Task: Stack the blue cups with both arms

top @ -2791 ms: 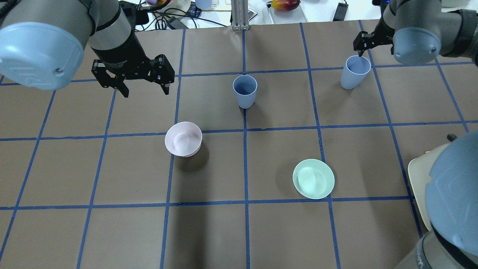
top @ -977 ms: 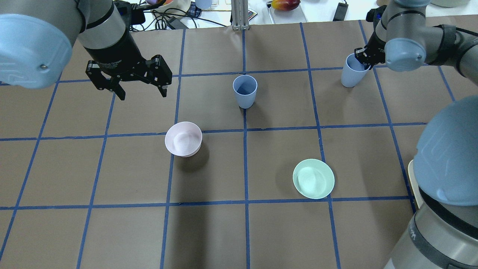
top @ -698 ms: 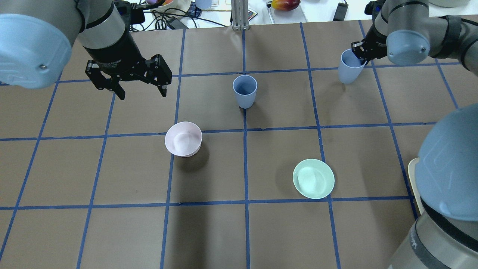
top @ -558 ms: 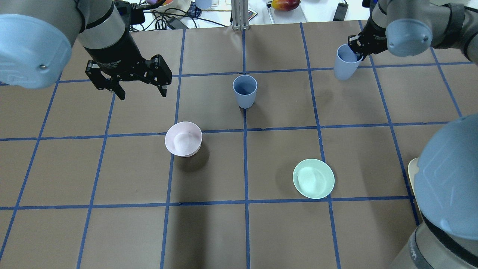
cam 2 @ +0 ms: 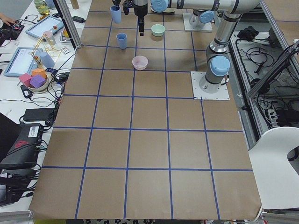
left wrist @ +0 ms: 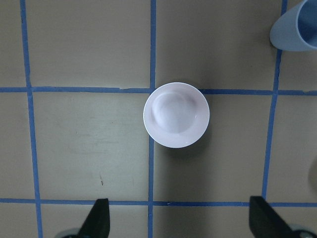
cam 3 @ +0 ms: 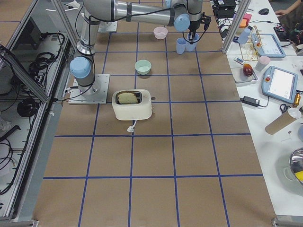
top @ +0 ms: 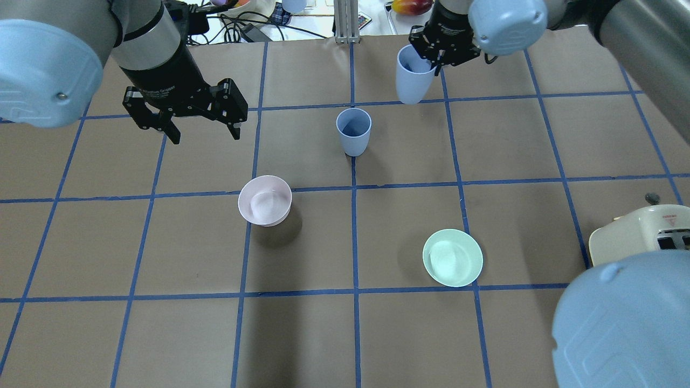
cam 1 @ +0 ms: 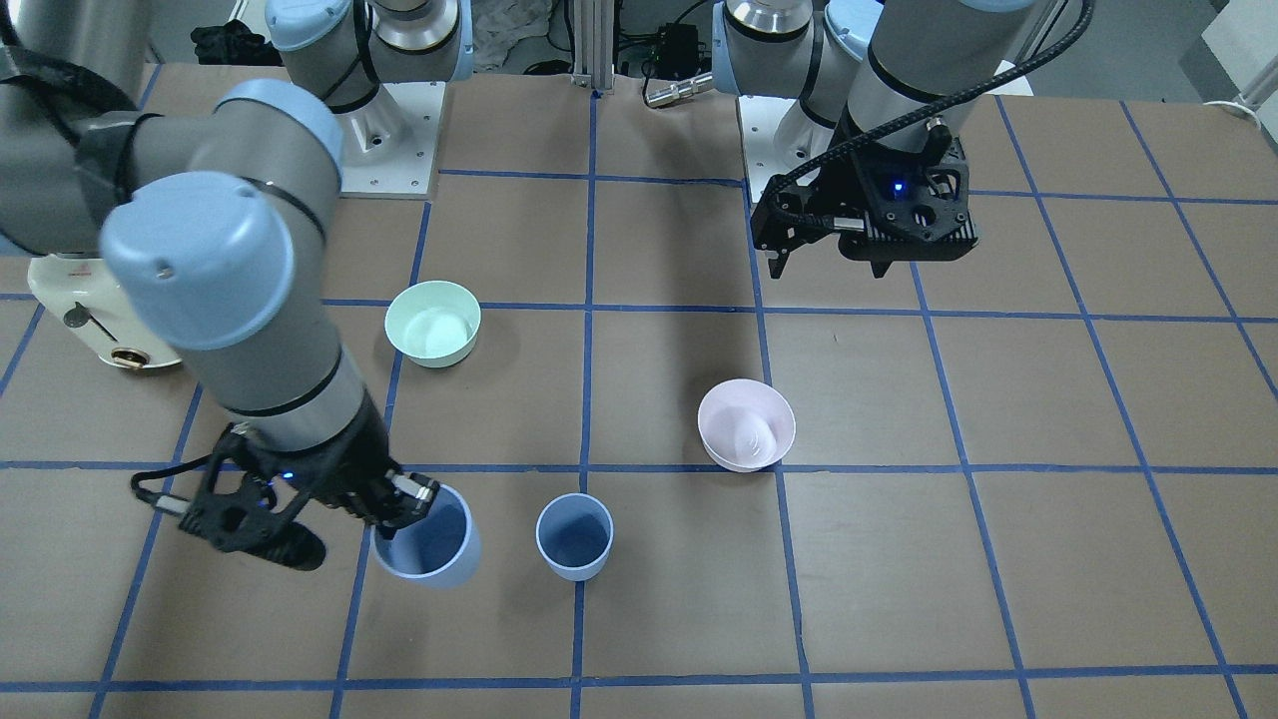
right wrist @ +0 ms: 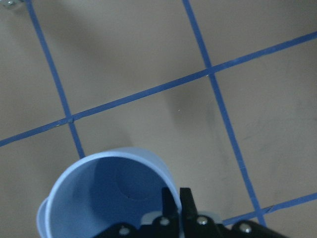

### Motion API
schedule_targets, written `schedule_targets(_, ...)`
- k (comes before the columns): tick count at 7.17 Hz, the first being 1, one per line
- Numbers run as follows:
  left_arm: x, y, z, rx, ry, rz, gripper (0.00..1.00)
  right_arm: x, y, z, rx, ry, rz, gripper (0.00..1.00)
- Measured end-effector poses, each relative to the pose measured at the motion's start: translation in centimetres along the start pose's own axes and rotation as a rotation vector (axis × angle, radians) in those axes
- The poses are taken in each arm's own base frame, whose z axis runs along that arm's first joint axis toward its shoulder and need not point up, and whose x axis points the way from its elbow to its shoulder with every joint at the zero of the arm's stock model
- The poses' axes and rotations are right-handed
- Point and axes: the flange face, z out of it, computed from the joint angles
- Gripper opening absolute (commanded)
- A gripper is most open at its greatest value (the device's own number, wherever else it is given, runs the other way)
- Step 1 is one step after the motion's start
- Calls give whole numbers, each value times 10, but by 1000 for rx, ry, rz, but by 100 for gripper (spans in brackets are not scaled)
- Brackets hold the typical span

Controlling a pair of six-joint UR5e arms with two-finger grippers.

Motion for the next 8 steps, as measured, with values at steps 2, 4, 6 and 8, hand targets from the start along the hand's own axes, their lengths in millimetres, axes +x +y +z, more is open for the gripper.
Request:
schedule_targets(2,0,-1,0,-1,0,-1,100,-36,30,0,-12,-10,5,0)
schedule_targets(4,-1,0,1,-1,0,-1,100,-52,41,7,-18,-12,17,0)
schedule_targets(6,-1,0,1,-2,0,-2,100,-59,38,26,-22,-10,25,0)
schedule_targets(8,-1,-2,0,0,0,-2,100,-63,39,34,-29,-20,27,0)
